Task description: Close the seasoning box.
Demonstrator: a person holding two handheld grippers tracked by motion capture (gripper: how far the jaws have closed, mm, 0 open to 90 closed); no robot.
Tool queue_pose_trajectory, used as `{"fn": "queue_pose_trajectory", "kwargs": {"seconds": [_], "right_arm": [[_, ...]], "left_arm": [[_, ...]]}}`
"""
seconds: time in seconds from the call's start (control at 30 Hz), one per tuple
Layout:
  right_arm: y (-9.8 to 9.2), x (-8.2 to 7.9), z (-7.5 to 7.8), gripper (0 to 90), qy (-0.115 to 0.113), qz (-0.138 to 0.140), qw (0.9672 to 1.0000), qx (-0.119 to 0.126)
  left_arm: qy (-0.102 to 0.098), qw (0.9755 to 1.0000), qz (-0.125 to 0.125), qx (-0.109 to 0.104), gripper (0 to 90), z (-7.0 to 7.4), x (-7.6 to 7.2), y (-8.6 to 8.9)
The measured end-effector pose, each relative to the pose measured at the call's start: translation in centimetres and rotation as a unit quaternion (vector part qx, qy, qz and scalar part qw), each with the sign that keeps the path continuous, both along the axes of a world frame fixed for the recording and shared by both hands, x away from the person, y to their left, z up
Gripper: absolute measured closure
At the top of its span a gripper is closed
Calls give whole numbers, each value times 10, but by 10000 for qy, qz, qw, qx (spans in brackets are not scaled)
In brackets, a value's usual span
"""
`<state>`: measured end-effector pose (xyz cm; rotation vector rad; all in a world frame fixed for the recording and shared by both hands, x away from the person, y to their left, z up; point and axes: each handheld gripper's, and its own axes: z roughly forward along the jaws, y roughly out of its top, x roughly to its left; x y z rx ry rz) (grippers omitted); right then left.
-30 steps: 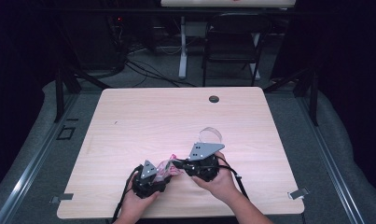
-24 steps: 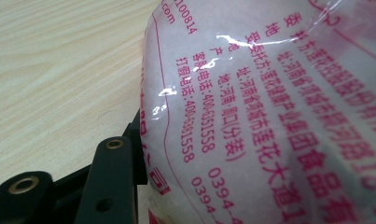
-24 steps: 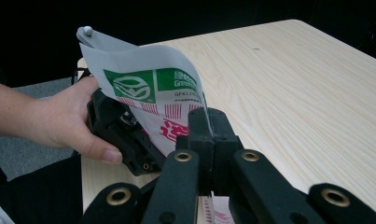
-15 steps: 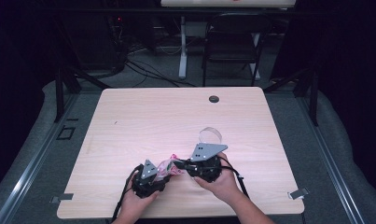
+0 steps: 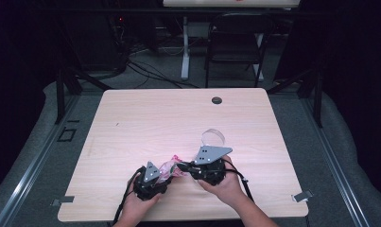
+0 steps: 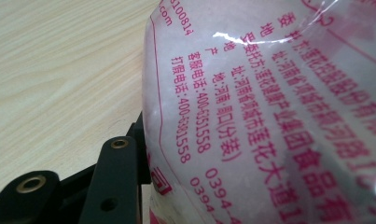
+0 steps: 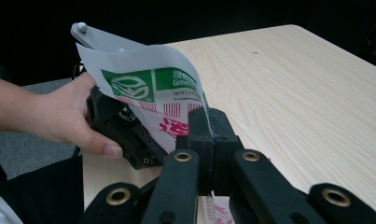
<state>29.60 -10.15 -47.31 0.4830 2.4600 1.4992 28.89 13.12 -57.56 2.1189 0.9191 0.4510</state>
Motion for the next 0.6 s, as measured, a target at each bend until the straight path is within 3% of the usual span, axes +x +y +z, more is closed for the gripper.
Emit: {"fn": "queue_pose_trajectory", "kwargs": {"seconds": [0.13, 0.43, 0.6], "right_arm": [[-1, -2, -1, 900, 11, 5, 10000, 28], [-5, 0, 1, 865, 58, -59, 9999, 73], [-12, 0, 3, 735, 22, -148, 9995, 278]], "left_arm": [[-112, 9999, 82, 100, 561, 3, -1, 1], [-148, 9995, 179, 191, 565, 7, 1, 2], [-174, 9994, 213, 231, 567, 13, 7, 3]]}}
